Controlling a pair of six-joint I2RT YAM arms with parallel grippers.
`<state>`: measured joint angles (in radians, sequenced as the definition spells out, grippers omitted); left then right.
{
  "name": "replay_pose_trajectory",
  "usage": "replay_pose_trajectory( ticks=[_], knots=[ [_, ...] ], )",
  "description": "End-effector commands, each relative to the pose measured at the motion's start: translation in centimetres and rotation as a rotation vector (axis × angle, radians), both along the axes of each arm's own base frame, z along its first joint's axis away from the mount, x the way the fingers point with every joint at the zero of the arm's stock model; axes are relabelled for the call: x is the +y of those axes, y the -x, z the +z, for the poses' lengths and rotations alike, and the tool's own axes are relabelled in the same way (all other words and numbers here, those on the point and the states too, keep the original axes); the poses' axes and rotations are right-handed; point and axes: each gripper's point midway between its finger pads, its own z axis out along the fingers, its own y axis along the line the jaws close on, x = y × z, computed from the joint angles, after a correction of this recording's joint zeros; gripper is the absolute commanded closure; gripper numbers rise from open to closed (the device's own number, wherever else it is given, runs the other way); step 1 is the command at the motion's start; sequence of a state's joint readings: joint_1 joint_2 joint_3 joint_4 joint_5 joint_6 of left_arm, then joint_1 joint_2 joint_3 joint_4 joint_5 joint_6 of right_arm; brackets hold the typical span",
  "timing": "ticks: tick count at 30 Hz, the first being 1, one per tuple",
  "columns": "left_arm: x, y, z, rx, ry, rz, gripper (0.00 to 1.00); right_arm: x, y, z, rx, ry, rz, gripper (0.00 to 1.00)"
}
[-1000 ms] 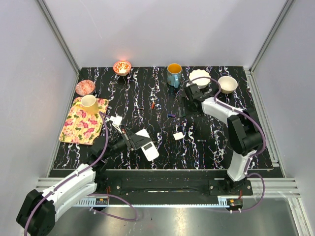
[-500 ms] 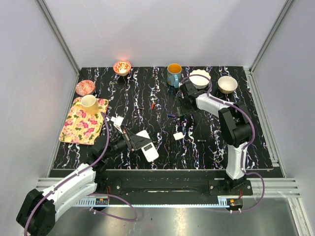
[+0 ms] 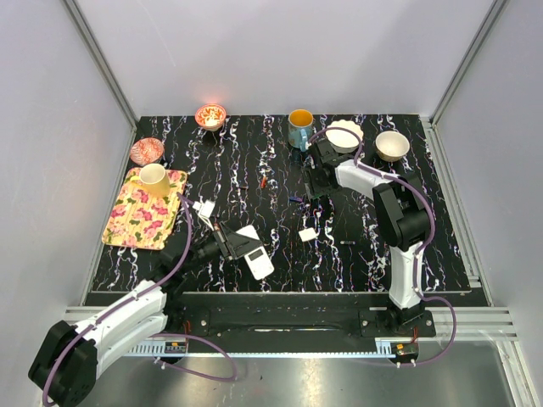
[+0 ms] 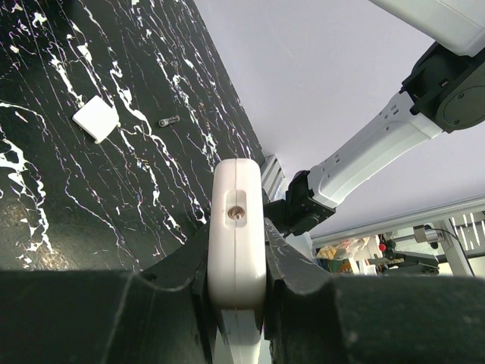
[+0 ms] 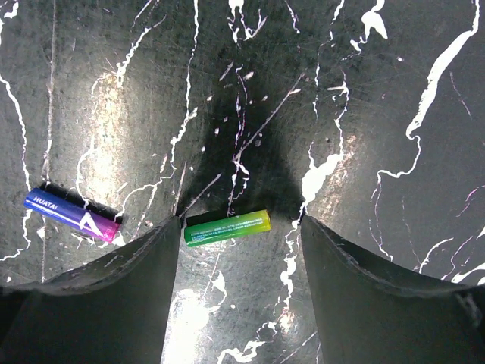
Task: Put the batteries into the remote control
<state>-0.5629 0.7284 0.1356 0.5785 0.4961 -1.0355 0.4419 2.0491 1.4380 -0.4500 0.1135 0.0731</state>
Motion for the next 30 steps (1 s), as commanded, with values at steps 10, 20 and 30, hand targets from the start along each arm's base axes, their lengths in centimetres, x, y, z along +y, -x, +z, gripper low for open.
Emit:
replay_pose_trajectory(
  ticks=[10,20,30],
  knots=[
    [-0.1,-0.3,2.4,-0.086,0.045,0.004,1.0,0.4,-0.5,-0.4,-0.012,-0.007,0.014,0.42],
    [-0.1,-0.3,2.3,-0.087,0.049,0.005,1.0,0.4,0.4,-0.9,0.011,-0.029,-0.01,0.6],
    [-0.1,-0.2,2.2,-0.086,0.054,0.002,1.0,1.2,1.5,1.5,0.015,-0.232,-0.375,1.0]
  ],
)
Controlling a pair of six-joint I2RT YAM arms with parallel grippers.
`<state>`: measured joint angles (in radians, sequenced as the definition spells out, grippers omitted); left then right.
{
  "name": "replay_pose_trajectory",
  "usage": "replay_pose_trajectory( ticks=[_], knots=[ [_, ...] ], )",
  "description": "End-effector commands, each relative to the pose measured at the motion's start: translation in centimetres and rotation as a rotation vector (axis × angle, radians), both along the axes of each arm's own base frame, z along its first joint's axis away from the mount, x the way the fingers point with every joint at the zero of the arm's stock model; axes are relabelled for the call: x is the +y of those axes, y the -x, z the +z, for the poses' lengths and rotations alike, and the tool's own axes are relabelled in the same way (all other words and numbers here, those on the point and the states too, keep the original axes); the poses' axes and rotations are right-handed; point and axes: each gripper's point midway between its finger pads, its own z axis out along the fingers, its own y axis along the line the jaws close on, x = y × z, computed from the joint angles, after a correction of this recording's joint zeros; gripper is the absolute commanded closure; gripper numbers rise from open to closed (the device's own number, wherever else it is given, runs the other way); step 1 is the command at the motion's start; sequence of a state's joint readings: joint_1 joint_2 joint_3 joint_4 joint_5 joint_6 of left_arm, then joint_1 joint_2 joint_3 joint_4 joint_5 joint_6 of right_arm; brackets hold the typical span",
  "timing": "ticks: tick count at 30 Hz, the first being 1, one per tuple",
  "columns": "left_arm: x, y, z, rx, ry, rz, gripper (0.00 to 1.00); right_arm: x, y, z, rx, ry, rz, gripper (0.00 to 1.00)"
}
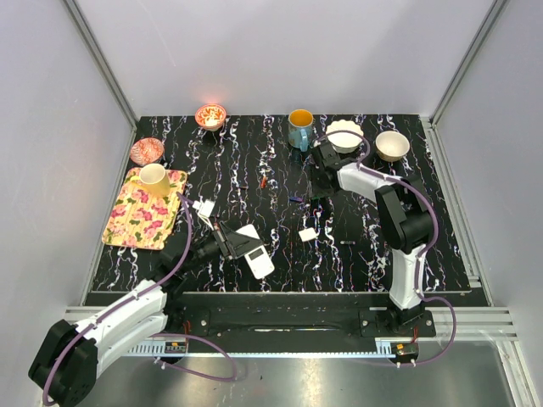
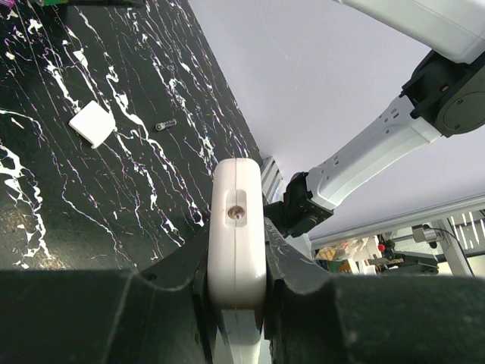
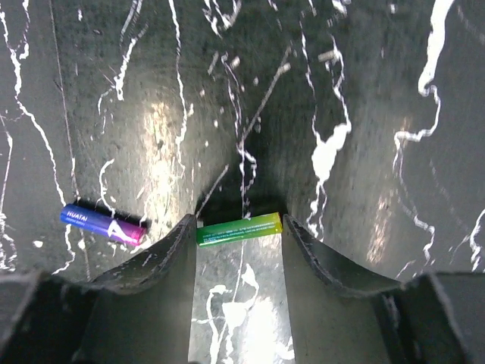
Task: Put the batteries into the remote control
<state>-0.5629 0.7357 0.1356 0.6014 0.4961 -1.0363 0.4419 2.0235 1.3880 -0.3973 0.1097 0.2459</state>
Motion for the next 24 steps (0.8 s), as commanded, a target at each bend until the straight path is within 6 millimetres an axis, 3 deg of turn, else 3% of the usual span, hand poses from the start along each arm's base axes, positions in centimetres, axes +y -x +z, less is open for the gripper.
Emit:
replay_pose_trajectory(
  ticks=[1,7,15,19,20,24],
  knots=[
    [-0.1,-0.1,2.0,-0.076,0.049,0.002,1.0,0.8,1.4,1.8,0.026,-0.17,-0.254,1.0],
    [-0.1,-0.2,2.3,-0.076,0.055,0.005,1.0,1.1,2.4,2.0,0.058,-0.34,-0.571,0.99],
    [-0.1,-0.3,2.5,-0.077,0.059,0.008,1.0,-2.5,4.7,-0.5,0.096,-0.226,-0.867,0.96],
    [-0.2,-0.4,2.4,-0.07,0.06,0.006,1.0,-2.7,5.3,-1.5,0.141,-0.176,-0.865,0.8],
    [-0.2,-0.4,2.5,-0.07,0.06,0.003,1.0,-2.7,5.3,-1.7,0.149,-0.17,-0.859,0.69],
    [-0.3,-0.3,2.4,-0.065,0.06,0.0,1.0,-2.5,5.8,-2.0,0.171,-0.169,-0.848,0.52]
  ],
)
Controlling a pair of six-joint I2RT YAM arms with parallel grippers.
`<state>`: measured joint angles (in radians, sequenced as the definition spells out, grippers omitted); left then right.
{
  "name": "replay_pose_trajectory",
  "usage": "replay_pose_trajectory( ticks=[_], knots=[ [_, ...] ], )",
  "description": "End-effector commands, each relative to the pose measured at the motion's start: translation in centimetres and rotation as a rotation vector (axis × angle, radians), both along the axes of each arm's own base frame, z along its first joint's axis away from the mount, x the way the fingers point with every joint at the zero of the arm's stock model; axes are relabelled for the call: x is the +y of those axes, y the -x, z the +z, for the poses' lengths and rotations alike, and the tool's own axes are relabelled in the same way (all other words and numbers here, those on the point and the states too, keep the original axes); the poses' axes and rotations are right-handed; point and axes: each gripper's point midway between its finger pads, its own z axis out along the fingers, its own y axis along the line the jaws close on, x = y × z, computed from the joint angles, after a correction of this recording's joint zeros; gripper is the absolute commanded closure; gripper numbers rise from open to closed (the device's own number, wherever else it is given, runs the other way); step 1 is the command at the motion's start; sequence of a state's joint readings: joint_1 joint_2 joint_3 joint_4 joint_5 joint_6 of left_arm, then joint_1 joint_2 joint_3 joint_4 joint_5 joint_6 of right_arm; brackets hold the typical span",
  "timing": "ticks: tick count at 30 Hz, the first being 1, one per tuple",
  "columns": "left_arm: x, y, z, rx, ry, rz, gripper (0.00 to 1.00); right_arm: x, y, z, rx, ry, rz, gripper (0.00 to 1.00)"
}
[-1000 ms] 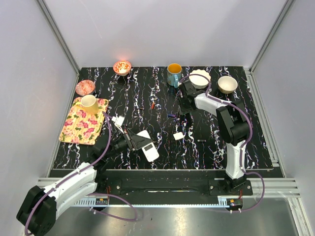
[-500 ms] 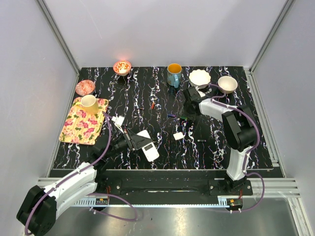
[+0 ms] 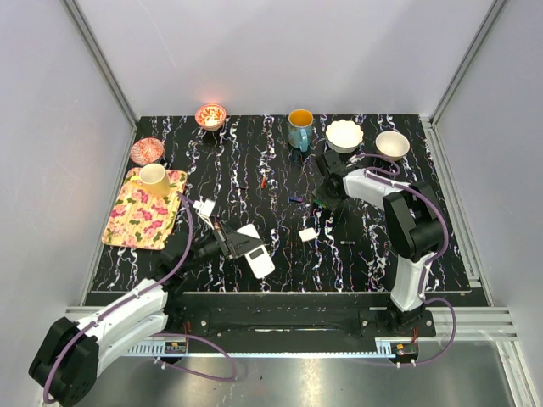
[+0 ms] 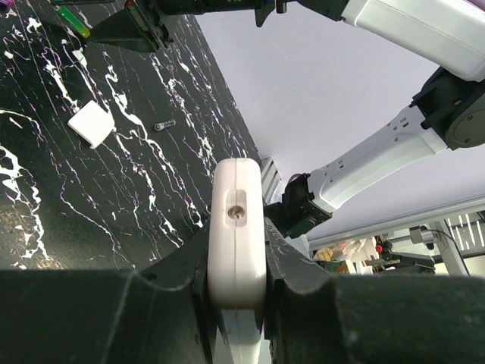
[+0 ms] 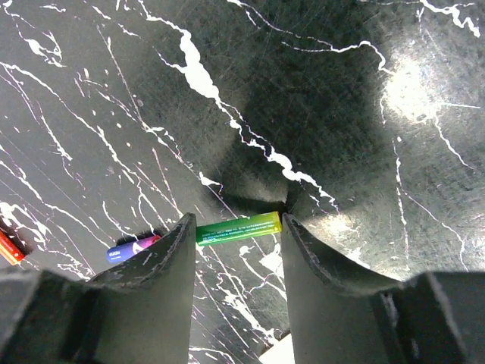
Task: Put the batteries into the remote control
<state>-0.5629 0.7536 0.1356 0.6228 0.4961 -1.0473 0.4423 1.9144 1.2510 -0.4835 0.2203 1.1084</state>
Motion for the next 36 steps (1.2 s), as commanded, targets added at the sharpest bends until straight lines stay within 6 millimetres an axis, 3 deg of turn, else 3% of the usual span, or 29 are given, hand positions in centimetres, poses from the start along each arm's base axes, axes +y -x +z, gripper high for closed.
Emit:
replay_pose_trajectory(
  ticks=[1,12,15,18,19,22,25,29,30,36],
  knots=[
    [-0.1,-0.2,2.3,-0.072,0.052,0.002,1.0,-1.6,2.6,-2.4,0.12,0.077,-0.027,0.5],
    [-0.1,0.0,2.0,-0.054,0.05,-0.003,1.0,-0.7,2.8,-2.4,0.16,0.043,-0.01,0.34],
    [0.1,0.0,2.1,-0.06,0.051,0.003,1.0,-1.0,2.5,-1.3,0.142,0.06,-0.004,0.33],
    [0.2,0.1,2.2,-0.065,0.052,0.008,1.0,-1.6,1.7,1.4,0.08,0.101,0.035,0.33],
    [0.2,0.1,2.2,-0.065,0.05,0.008,1.0,-1.7,1.2,3.2,0.039,0.116,0.052,0.32],
    [0.2,0.1,2.1,-0.067,0.051,0.009,1.0,-1.8,-0.2,7.0,-0.066,0.198,0.224,0.33],
    [0.3,0.1,2.0,-0.064,0.048,0.014,1.0,-1.4,-1.3,9.0,-0.162,0.273,0.47,0.35],
    [0.3,0.2,1.6,-0.059,0.048,0.014,1.0,1.5,-1.8,8.3,-0.293,0.264,0.851,0.37],
    [0.3,0.2,1.6,-0.059,0.049,0.012,1.0,2.0,-1.7,7.9,-0.291,0.256,0.885,0.44],
    [0.3,0.6,1.9,-0.065,0.056,0.001,1.0,2.8,-2.4,5.5,-0.283,0.312,1.096,0.56]
  ],
)
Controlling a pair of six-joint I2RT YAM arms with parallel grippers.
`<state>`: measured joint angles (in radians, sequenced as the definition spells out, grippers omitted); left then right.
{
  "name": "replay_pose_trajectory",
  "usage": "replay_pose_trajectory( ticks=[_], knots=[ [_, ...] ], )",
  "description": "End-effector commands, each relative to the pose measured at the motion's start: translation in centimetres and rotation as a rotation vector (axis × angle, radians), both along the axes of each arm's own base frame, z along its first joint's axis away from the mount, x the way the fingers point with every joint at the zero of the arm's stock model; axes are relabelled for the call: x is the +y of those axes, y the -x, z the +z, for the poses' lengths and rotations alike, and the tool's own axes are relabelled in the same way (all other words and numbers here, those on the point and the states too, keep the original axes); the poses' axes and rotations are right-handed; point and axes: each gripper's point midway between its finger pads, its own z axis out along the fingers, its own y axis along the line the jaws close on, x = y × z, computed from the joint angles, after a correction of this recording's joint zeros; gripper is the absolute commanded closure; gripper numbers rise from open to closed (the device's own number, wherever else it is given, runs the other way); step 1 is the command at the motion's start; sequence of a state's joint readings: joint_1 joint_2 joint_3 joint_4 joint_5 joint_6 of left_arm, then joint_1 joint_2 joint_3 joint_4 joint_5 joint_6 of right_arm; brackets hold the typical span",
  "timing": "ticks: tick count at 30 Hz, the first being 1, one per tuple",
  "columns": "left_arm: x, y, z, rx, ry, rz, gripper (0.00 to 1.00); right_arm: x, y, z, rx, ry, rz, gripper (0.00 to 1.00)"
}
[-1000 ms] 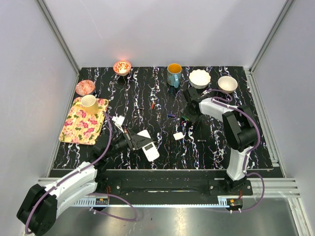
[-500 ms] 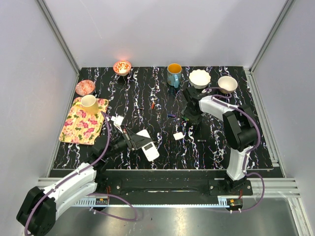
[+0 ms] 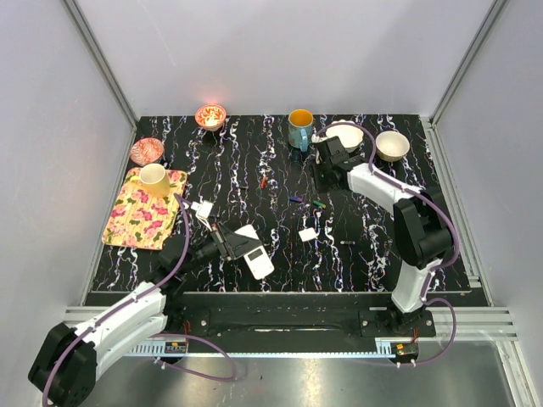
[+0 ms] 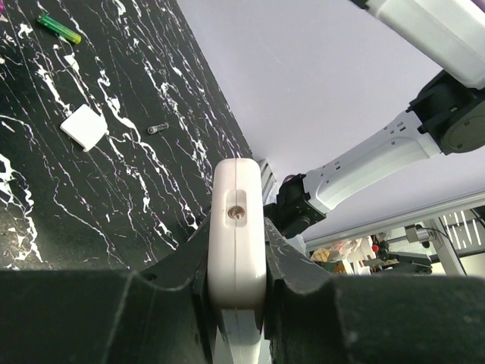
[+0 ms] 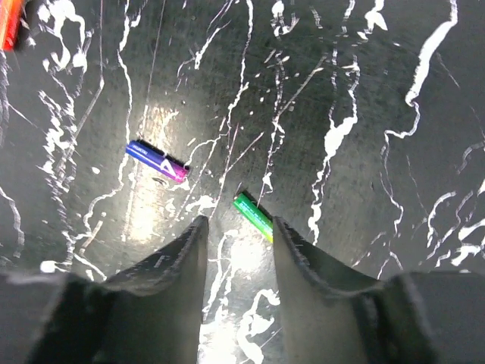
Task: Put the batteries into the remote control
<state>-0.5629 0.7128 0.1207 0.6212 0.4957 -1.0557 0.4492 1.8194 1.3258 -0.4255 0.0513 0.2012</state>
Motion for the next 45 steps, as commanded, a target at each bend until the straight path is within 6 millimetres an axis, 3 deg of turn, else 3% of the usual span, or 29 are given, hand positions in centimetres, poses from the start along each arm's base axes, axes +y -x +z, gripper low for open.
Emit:
replay_pose_trajectory(
  ticks=[1,6,22,45],
  knots=[
    [0.1,0.2,1.6,-0.056,0.038,0.0,1.0,1.6,-1.0,-1.0,-0.056,0.062,0.259,0.59],
    [0.1,0.3,1.6,-0.06,0.038,-0.001,1.0,1.1,-1.7,-2.3,-0.016,0.127,0.272,0.61],
    [-0.1,0.3,1.1,-0.055,0.034,-0.012,1.0,1.7,0.3,-4.9,0.045,0.161,0.32,0.58],
    [0.0,0.5,1.1,-0.056,0.044,-0.016,1.0,-0.1,1.9,-7.6,0.136,0.227,0.258,0.72]
  ],
)
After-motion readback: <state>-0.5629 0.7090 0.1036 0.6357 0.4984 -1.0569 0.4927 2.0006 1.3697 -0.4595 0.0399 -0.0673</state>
